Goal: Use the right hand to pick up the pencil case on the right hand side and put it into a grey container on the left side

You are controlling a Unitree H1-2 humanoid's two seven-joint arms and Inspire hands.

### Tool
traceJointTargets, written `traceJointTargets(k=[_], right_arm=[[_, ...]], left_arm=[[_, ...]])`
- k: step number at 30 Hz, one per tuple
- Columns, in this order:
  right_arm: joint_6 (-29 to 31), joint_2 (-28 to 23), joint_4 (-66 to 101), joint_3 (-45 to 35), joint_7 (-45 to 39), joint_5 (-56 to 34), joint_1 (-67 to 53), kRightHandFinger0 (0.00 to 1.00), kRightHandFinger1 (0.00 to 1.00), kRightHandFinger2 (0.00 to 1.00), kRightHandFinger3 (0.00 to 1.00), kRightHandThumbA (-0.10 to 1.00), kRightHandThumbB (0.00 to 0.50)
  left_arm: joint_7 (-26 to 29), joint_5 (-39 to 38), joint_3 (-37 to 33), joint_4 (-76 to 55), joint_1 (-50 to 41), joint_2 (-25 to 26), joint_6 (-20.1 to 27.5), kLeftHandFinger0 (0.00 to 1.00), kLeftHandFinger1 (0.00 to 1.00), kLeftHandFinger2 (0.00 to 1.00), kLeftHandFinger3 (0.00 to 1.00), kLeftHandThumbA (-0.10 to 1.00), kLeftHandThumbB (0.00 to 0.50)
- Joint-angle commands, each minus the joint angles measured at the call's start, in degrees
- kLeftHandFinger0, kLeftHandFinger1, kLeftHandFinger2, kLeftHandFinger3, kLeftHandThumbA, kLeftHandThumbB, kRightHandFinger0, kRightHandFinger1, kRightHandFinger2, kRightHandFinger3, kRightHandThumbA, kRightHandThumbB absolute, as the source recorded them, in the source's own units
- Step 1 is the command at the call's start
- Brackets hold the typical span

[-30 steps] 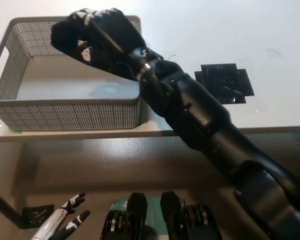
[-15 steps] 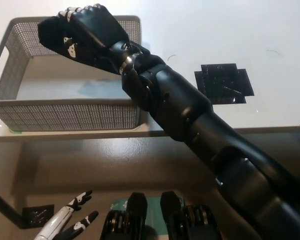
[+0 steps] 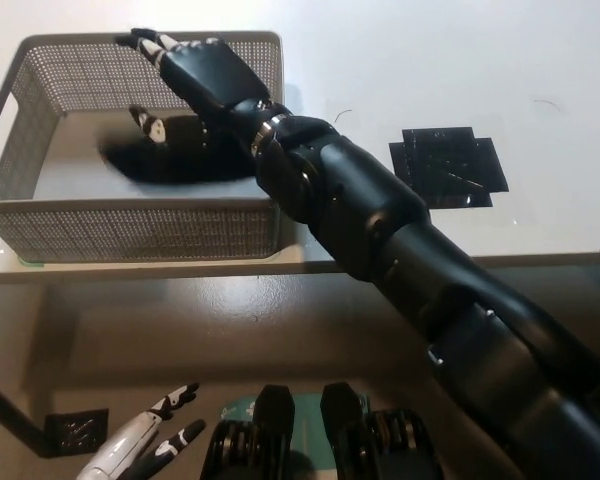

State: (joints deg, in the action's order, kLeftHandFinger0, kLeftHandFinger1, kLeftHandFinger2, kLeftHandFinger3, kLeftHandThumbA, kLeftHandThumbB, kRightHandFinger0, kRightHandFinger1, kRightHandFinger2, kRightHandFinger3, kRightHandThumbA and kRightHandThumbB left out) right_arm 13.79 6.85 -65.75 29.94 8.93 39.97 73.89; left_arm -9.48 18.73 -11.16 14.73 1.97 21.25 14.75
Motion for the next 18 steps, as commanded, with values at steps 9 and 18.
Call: traceJointTargets(k=[9,18], right_arm=[[-3.41,-4.63,6.43,-1.03,-10.52,-2.72,0.17,1.00,1.00,1.00,1.00,1.00,0.479],[-1.85,-7.18,13.53,-5.28,-12.49,-7.63,-3.62,1.00,1.00,1.00,1.00,1.00,0.468]], left_arm=[[-2.16,1.33,-0.93,-2.20,2.66,1.56,-1.19,1.00,1.00,1.00,1.00,1.00,0.279],[-2.85,1.69,-1.07,-2.74,2.23,1.69,-2.30,1.00,1.00,1.00,1.00,1.00,0.282]])
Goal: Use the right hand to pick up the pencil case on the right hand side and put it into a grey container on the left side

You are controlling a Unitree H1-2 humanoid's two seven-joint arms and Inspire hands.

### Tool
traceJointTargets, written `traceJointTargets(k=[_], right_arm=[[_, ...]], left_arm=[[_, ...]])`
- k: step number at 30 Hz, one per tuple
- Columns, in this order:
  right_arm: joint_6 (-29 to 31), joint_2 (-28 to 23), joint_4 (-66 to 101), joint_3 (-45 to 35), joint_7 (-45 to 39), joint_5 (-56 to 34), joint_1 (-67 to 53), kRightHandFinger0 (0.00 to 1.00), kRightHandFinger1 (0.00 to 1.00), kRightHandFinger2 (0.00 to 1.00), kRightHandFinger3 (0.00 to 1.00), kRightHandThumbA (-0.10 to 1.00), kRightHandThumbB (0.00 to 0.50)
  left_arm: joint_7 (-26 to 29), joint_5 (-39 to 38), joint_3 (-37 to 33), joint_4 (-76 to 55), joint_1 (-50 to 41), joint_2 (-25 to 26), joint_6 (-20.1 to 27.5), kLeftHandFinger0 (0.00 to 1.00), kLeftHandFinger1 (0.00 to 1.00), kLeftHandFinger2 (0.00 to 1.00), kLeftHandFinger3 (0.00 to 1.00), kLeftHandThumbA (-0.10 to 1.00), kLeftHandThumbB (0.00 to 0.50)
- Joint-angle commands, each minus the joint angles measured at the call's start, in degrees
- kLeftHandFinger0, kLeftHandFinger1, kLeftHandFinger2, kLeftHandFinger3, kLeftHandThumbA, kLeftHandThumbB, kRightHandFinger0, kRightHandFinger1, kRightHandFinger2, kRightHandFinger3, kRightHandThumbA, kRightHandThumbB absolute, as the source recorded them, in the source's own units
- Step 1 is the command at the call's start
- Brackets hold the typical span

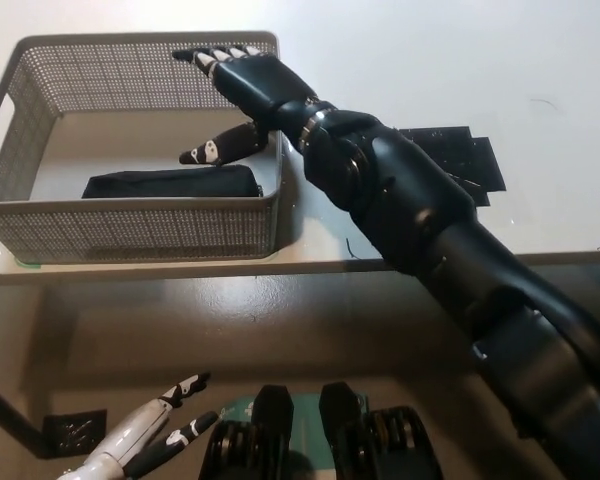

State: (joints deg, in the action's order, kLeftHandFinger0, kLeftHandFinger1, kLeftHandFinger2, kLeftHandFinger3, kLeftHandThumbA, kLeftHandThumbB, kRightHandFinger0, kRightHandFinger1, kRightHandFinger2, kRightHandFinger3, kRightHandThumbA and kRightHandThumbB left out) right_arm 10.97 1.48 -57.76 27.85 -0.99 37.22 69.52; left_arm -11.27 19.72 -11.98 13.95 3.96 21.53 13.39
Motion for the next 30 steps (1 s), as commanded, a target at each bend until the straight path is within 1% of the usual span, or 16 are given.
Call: traceJointTargets(k=[1,3,4,5,7,8,9,10,14,16,17,20,24,25,27,30], right_arm=[[0.47,-2.36,9.57,-5.51,-3.73,-7.67,-1.12,1.00,1.00,1.00,1.00,1.00,0.459],[-1.03,-3.37,17.58,-9.99,-6.41,-13.15,-4.19,1.00,1.00,1.00,1.00,1.00,0.444],[-2.97,-3.76,24.18,-13.89,-7.82,-18.10,-6.46,1.00,1.00,1.00,1.00,1.00,0.431],[-3.46,-3.57,26.98,-16.38,-8.36,-21.65,-7.51,1.00,1.00,1.00,1.00,1.00,0.454],[-5.06,-3.19,32.60,-21.33,-9.29,-29.13,-9.73,1.00,1.00,1.00,1.00,1.00,0.461],[-5.55,-3.12,33.75,-22.21,-9.55,-30.14,-10.18,1.00,1.00,1.00,1.00,1.00,0.451],[-9.10,-3.70,38.73,-25.35,-10.94,-34.91,-11.80,1.00,1.00,1.00,1.00,1.00,0.428],[-9.66,-3.58,39.84,-25.97,-11.21,-35.81,-12.42,1.00,1.00,1.00,1.00,1.00,0.416],[-15.62,-6.20,50.20,-33.38,-11.24,-45.25,-17.33,1.00,1.00,1.00,1.00,1.00,0.451],[-17.17,-7.20,52.69,-36.68,-11.40,-50.20,-18.81,1.00,1.00,1.00,1.00,1.00,0.441],[-18.09,-7.91,53.82,-37.77,-11.36,-51.21,-19.51,1.00,1.00,1.00,1.00,1.00,0.449],[-19.03,-10.55,56.48,-39.55,-12.87,-53.96,-22.35,1.00,1.00,1.00,1.00,1.00,0.433],[-16.38,-13.98,59.97,-40.16,-14.15,-54.59,-28.46,1.00,1.00,1.00,1.00,1.00,0.421],[-16.33,-14.48,60.63,-40.28,-14.30,-54.61,-29.58,1.00,1.00,1.00,1.00,1.00,0.431],[-15.75,-15.45,61.62,-40.63,-15.28,-56.03,-32.05,1.00,1.00,1.00,1.00,1.00,0.418],[-15.12,-16.17,63.83,-41.68,-15.11,-57.61,-36.47,1.00,1.00,1.00,1.00,1.00,0.430]], left_arm=[[-1.10,1.05,-0.35,-2.18,-0.05,1.63,-1.06,1.00,1.00,1.00,1.00,1.00,0.276],[-1.45,1.01,-0.36,-2.24,0.04,1.64,-1.54,1.00,1.00,1.00,1.00,1.00,0.261],[-1.86,-1.50,0.19,-1.19,0.33,1.36,0.33,1.00,1.00,1.00,1.00,0.86,0.202],[-1.80,-1.33,0.24,-1.19,0.28,1.37,0.12,1.00,1.00,1.00,1.00,0.85,0.195],[-1.57,0.05,0.13,-1.63,-0.01,1.54,-1.20,1.00,1.00,1.00,1.00,0.88,0.223],[-1.54,0.33,0.10,-1.72,-0.14,1.60,-1.30,1.00,1.00,1.00,1.00,0.89,0.223],[-1.14,0.66,0.02,-1.31,-0.25,1.31,-1.11,1.00,1.00,1.00,1.00,0.90,0.236],[-1.15,0.64,0.03,-1.28,-0.55,1.41,-0.90,1.00,1.00,1.00,1.00,0.90,0.237],[-1.42,-0.38,0.26,-0.29,-1.13,1.37,-0.63,1.00,1.00,1.00,1.00,0.87,0.240],[-1.74,-1.12,0.59,-0.52,-1.70,1.46,-1.00,1.00,1.00,1.00,1.00,0.88,0.257],[-1.52,-0.96,0.61,-0.52,-1.89,1.52,-0.73,1.00,0.99,1.00,1.00,0.88,0.262],[-1.16,-0.88,0.73,-0.44,-2.42,1.52,-0.41,1.00,0.99,1.00,1.00,0.87,0.260],[-0.76,-1.09,0.78,0.80,-2.61,1.06,-0.01,0.98,0.97,1.00,1.00,0.87,0.283],[-0.50,-1.01,0.81,1.04,-2.68,1.00,0.28,0.98,0.96,1.00,1.00,0.87,0.279],[-0.20,-0.98,0.94,1.12,-3.08,0.78,0.12,0.99,0.97,1.00,1.00,0.87,0.288],[-0.19,-1.06,1.17,0.85,-3.54,0.80,-0.47,1.00,0.98,1.00,1.00,0.85,0.277]])
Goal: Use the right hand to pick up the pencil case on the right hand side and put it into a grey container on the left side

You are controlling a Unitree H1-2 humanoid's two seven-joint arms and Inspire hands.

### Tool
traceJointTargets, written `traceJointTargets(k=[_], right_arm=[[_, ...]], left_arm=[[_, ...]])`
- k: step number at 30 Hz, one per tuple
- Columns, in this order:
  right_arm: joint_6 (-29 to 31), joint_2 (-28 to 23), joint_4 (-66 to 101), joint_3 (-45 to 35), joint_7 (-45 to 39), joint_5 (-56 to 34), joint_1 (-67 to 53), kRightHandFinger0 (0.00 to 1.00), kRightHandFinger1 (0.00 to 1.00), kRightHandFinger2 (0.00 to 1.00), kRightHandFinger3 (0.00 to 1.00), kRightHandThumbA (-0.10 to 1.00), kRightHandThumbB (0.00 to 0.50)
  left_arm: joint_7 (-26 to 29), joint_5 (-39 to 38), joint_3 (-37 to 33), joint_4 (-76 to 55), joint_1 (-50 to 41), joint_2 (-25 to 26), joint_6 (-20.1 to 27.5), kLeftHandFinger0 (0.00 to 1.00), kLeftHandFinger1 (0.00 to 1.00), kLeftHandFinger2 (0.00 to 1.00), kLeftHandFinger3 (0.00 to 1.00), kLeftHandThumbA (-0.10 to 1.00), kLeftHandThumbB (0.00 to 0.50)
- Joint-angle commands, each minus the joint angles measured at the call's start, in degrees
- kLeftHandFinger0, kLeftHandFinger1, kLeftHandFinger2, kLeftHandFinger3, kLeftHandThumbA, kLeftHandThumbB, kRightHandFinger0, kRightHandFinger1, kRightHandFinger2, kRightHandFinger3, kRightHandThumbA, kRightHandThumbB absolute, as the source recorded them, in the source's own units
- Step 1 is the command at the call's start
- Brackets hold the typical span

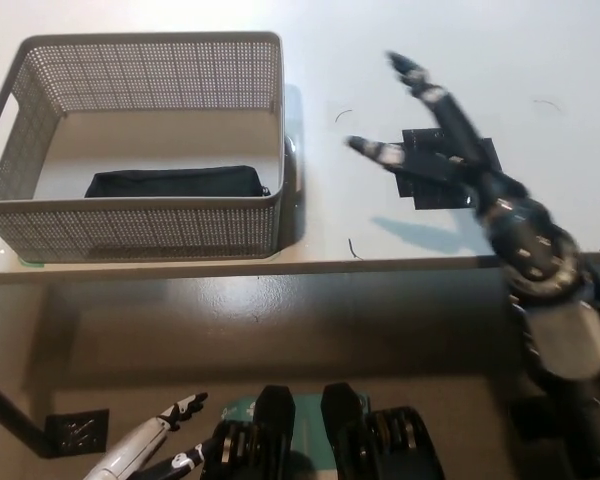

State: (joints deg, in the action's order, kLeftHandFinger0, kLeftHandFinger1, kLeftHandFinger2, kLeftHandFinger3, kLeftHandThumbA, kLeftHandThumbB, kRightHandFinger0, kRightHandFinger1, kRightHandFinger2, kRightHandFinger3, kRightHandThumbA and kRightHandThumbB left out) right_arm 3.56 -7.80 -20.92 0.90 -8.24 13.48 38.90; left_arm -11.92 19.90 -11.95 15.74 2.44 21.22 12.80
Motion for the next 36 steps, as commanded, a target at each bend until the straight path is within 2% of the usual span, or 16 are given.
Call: traceJointTargets(k=[1,4,6,9,10,11,19,20,24,25,26,28,29,32,35,36], right_arm=[[-6.10,-7.42,27.48,-15.04,-8.26,-34.40,-8.59,1.00,1.00,1.00,1.00,1.00,0.427],[-3.52,-8.20,27.35,-15.31,-9.16,-35.08,-12.09,1.00,1.00,1.00,1.00,1.00,0.423],[-1.56,-7.98,26.55,-16.39,-9.93,-36.84,-16.61,1.00,1.00,1.00,1.00,1.00,0.391],[-0.26,-7.54,25.71,-16.79,-10.32,-37.26,-20.45,1.00,1.00,1.00,1.00,1.00,0.399],[-0.67,-7.21,24.75,-17.25,-10.86,-37.80,-23.25,1.00,1.00,1.00,1.00,1.00,0.427],[-0.76,-7.00,24.27,-17.30,-11.15,-37.98,-24.47,1.00,1.00,1.00,1.00,1.00,0.430],[3.75,-4.74,16.35,-15.34,-15.17,-36.87,-32.64,1.00,1.00,1.00,1.00,1.00,0.327],[4.60,-4.43,14.61,-14.95,-16.40,-37.08,-34.06,1.00,1.00,1.00,1.00,1.00,0.287],[7.39,-4.02,9.44,-14.08,-18.29,-36.27,-35.52,1.00,1.00,1.00,1.00,1.00,0.265],[8.64,-3.70,6.84,-13.72,-18.33,-35.16,-35.99,1.00,1.00,1.00,1.00,1.00,0.276],[9.16,-3.50,4.72,-13.33,-17.69,-33.67,-36.59,1.00,1.00,1.00,1.00,1.00,0.293],[10.35,-3.36,3.11,-12.90,-17.41,-32.67,-36.92,1.00,1.00,1.00,1.00,1.00,0.281],[11.38,-3.28,1.30,-12.78,-17.36,-32.13,-37.29,1.00,1.00,1.00,1.00,1.00,0.270],[12.10,-3.27,-4.08,-13.41,-16.70,-31.74,-37.60,1.00,1.00,1.00,1.00,1.00,0.292],[12.22,-3.86,-6.32,-13.62,-17.16,-32.22,-37.40,1.00,1.00,1.00,1.00,1.00,0.305],[11.64,-4.02,-6.42,-13.98,-17.49,-33.00,-37.63,1.00,1.00,1.00,1.00,1.00,0.276]], left_arm=[[0.40,-1.29,1.26,-1.04,-2.19,1.17,-0.16,1.00,0.99,1.00,1.00,0.85,0.270],[0.87,-1.31,1.51,-0.37,-2.00,1.12,0.55,0.99,0.97,1.00,1.00,0.85,0.275],[0.88,-2.24,1.78,0.76,-1.64,1.07,1.87,0.98,0.96,0.99,1.00,0.83,0.259],[1.19,-2.25,2.07,1.26,-1.55,1.29,2.28,0.96,0.95,0.97,1.00,0.83,0.264],[1.41,-2.21,2.37,1.17,-1.60,1.44,2.14,0.94,0.93,0.95,1.00,0.82,0.257],[1.58,-2.23,2.58,1.12,-1.68,1.54,2.13,0.94,0.93,0.95,1.00,0.82,0.257],[1.67,-2.59,3.48,1.25,-1.61,1.91,1.86,0.94,0.92,0.95,1.00,0.80,0.232],[2.25,-1.94,3.43,1.47,-1.53,1.86,2.22,0.94,0.93,0.95,1.00,0.81,0.233],[2.55,-2.37,3.83,2.62,-0.98,1.48,2.61,0.91,0.89,0.92,1.00,0.80,0.234],[2.23,-2.90,4.11,2.67,-0.92,1.46,2.12,0.92,0.89,0.93,1.00,0.79,0.226],[1.90,-3.49,4.58,2.35,-1.02,1.40,1.08,0.94,0.91,0.96,1.00,0.81,0.244],[1.92,-3.78,5.11,2.32,-0.97,1.46,0.95,0.96,0.93,0.98,1.00,0.83,0.249],[1.99,-4.20,5.71,2.37,-0.87,1.25,0.67,0.97,0.95,1.00,1.00,0.86,0.255],[3.33,-5.31,7.85,3.74,-0.02,0.51,2.30,1.00,0.98,1.00,1.00,1.00,0.269],[1.79,-10.15,10.64,3.87,0.04,-0.65,1.79,1.00,1.00,1.00,1.00,0.99,0.261],[1.13,-12.15,11.91,3.81,-0.07,-0.95,1.27,1.00,1.00,1.00,1.00,1.00,0.290]])
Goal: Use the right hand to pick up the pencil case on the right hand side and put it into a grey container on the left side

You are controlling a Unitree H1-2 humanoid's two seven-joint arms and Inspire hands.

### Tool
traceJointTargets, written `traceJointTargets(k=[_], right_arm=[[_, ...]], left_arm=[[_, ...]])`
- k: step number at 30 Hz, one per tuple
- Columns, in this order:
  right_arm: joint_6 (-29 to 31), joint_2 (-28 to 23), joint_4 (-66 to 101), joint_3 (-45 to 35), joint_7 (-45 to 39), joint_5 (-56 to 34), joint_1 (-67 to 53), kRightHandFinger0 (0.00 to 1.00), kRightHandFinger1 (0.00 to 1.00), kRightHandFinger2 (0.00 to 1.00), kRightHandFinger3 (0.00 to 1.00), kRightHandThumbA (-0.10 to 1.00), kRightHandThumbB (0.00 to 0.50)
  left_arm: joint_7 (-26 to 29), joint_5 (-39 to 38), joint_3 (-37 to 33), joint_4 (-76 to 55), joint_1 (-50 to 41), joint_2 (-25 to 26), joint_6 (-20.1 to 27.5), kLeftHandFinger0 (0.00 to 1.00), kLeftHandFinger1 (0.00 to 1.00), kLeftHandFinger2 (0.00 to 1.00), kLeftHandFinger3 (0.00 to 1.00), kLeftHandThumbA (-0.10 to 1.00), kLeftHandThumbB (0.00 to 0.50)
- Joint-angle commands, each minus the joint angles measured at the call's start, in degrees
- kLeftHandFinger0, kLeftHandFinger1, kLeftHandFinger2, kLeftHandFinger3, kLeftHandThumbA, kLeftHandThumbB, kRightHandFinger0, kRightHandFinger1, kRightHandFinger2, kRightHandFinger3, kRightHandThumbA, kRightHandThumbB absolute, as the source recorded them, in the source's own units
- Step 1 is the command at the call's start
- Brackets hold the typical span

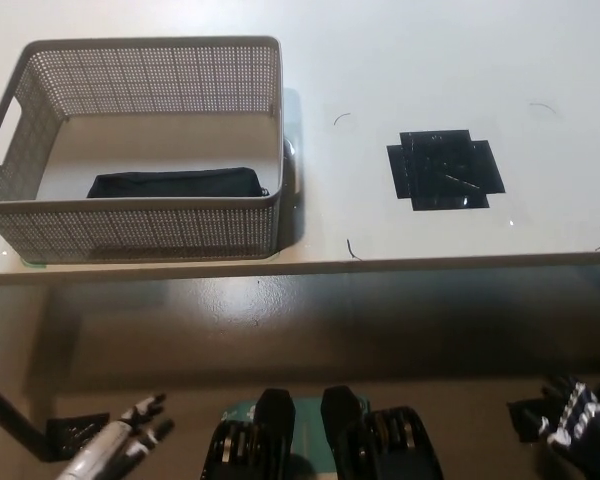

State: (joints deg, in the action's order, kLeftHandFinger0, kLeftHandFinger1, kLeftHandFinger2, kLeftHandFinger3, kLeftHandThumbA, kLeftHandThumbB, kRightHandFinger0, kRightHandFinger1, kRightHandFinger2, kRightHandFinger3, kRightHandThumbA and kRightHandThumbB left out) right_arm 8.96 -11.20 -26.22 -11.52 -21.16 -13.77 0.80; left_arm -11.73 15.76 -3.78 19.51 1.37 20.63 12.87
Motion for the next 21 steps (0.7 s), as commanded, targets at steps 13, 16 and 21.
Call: traceJointTargets(k=[13,16,21], right_arm=[[7.93,-1.37,-6.64,-0.57,-5.74,-5.60,2.80,1.00,1.00,1.00,1.00,1.00,0.290],[8.39,-1.33,-7.18,-0.31,-5.38,-5.00,3.00,1.00,1.00,1.00,1.00,1.00,0.298],[8.81,-1.21,-7.20,0.45,-5.15,-4.22,2.74,1.00,1.00,1.00,1.00,1.00,0.319]], left_arm=[[0.53,-14.29,10.73,2.55,0.14,-2.86,4.70,1.00,1.00,1.00,1.00,1.00,0.246],[0.39,-14.42,10.64,2.44,0.06,-2.86,4.46,1.00,1.00,1.00,1.00,1.00,0.232],[0.30,-14.85,10.54,2.30,-0.77,-2.74,4.16,1.00,1.00,1.00,1.00,1.00,0.237]])
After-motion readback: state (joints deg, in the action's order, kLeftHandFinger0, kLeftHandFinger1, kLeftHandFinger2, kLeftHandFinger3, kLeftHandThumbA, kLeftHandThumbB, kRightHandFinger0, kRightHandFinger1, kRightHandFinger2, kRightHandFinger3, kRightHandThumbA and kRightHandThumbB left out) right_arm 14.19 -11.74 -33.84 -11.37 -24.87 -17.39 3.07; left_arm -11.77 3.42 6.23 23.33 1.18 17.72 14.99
